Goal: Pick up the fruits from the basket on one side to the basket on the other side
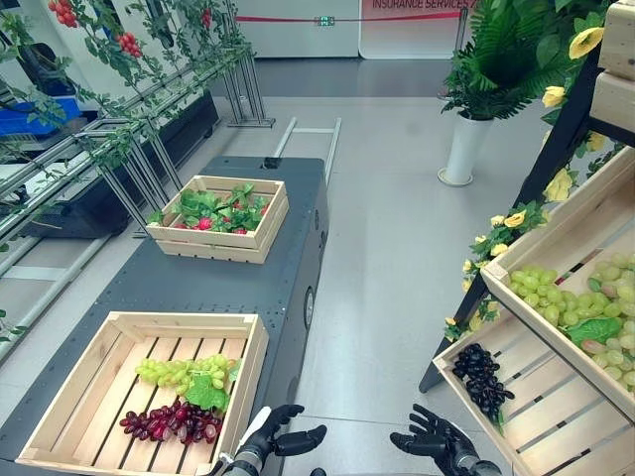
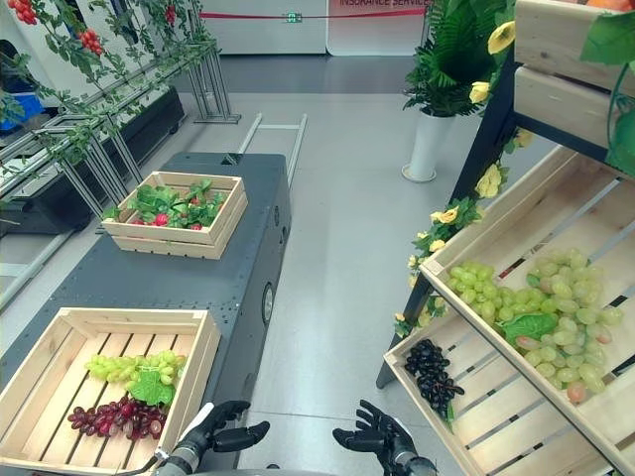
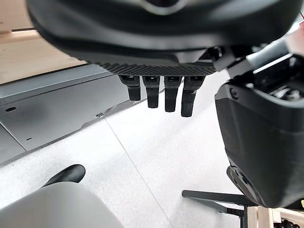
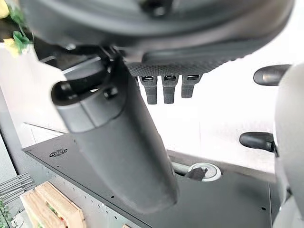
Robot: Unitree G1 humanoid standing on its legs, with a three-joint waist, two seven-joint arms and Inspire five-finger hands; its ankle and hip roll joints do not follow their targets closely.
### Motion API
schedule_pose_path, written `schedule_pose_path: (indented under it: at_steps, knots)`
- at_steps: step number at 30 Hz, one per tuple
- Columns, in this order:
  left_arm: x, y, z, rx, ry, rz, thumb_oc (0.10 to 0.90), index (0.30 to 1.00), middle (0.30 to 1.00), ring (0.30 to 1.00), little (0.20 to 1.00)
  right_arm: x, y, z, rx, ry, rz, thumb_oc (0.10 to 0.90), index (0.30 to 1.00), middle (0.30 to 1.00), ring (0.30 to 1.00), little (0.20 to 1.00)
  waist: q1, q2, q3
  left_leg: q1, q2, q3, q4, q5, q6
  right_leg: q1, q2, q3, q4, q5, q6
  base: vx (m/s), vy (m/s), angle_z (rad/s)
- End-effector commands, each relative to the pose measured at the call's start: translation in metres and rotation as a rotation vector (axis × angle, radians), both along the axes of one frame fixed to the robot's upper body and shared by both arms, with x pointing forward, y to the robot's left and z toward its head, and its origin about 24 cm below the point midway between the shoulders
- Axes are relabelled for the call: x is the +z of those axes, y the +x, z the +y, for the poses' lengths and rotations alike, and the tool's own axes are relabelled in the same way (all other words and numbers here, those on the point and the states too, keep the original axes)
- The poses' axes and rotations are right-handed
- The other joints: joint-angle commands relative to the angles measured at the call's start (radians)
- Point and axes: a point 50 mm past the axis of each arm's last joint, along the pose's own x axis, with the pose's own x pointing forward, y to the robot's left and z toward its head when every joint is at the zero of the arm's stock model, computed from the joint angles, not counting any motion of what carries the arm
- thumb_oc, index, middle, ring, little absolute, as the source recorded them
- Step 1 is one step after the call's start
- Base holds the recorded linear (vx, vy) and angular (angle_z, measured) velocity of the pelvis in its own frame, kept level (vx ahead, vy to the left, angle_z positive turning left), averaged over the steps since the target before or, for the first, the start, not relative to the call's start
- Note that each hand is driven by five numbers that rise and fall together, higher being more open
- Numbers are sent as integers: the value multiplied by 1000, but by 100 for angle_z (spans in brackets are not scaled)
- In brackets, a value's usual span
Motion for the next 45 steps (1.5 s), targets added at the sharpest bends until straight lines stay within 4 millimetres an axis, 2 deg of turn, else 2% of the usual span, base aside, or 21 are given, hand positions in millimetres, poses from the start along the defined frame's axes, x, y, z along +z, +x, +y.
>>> schedule_pose_path:
  at_steps: [1,8,11,12,15,16,17,22,27,31,35,41,45]
  knots:
    - [18,47,-24,-84,-47,-195,800,900,900,900,900,20,47,2,52,-49,-217,800,900,900,900,900,26,-22,48,78,-77,72,10,-178,40,-7,0,1,8,-18,16,0,0,0]
    - [26,54,-24,-85,-31,-305,800,900,900,900,900,24,53,7,96,-108,-257,800,900,900,900,900,26,-19,47,72,-80,68,10,-175,40,-11,0,4,8,-17,15,0,0,0]
    - [38,66,-20,13,-51,-420,800,900,900,900,900,26,58,5,79,-118,-266,800,900,900,900,900,28,-16,50,69,-80,64,10,-170,39,-13,-2,3,10,-18,13,0,0,0]
    - [52,80,-15,79,-60,-547,800,900,900,900,900,28,62,4,46,-80,-265,800,900,900,900,900,34,-15,54,68,-82,58,10,-168,39,-12,-4,-2,9,-18,12,0,0,0]
    - [70,94,-9,113,-49,-694,800,900,900,900,900,30,66,4,46,-31,-279,800,900,900,900,900,42,-13,59,63,-83,54,10,-164,39,-15,-6,-8,9,-17,10,-14,-10,1]
    - [89,106,-3,148,-34,-833,800,900,900,900,900,33,68,3,46,-1,-297,800,900,900,900,900,55,-11,63,56,-85,46,10,-158,38,-17,-8,-17,7,-15,6,-44,-33,2]
    - [98,111,1,172,-23,-888,800,900,900,900,900,34,69,2,42,7,-304,800,900,900,900,900,60,-10,65,53,-87,39,10,-156,38,-17,-10,-23,6,-15,5,-48,-37,2]
    - [137,122,23,267,99,-1201,800,900,900,900,900,39,73,1,18,9,-359,800,900,900,900,900,88,-1,69,33,-96,9,10,-138,35,-25,-18,-52,10,-18,-3,-30,-25,18]
    - [162,126,57,416,179,-1319,800,900,900,900,900,46,79,-5,38,-87,-405,800,900,900,900,900,101,30,77,10,-109,-17,11,-119,26,-47,-35,-78,29,-31,-11,-21,55,18]
    - [173,125,81,468,294,-1353,800,900,900,900,900,46,74,-12,46,-108,-393,800,900,900,900,900,104,48,79,-12,-118,-37,36,-117,14,-58,-49,-96,46,-41,-15,18,81,19]
    - [176,125,108,505,417,-1287,800,900,900,900,900,42,64,-21,23,-129,-354,800,900,900,900,900,103,59,78,-24,-122,-54,52,-118,7,-62,-56,-112,55,-51,-14,56,52,19]
    - [176,114,146,475,639,-1154,800,900,900,900,900,36,53,-29,24,-146,-298,800,900,900,900,900,107,60,82,-40,-117,-59,66,-126,9,-80,-56,-113,69,-59,-14,38,52,6]
    - [171,105,161,433,740,-1051,800,900,900,900,900,34,50,-31,49,-162,-271,800,900,900,900,900,112,57,90,-46,-114,-59,77,-128,10,-82,-58,-120,75,-60,-10,48,81,3]
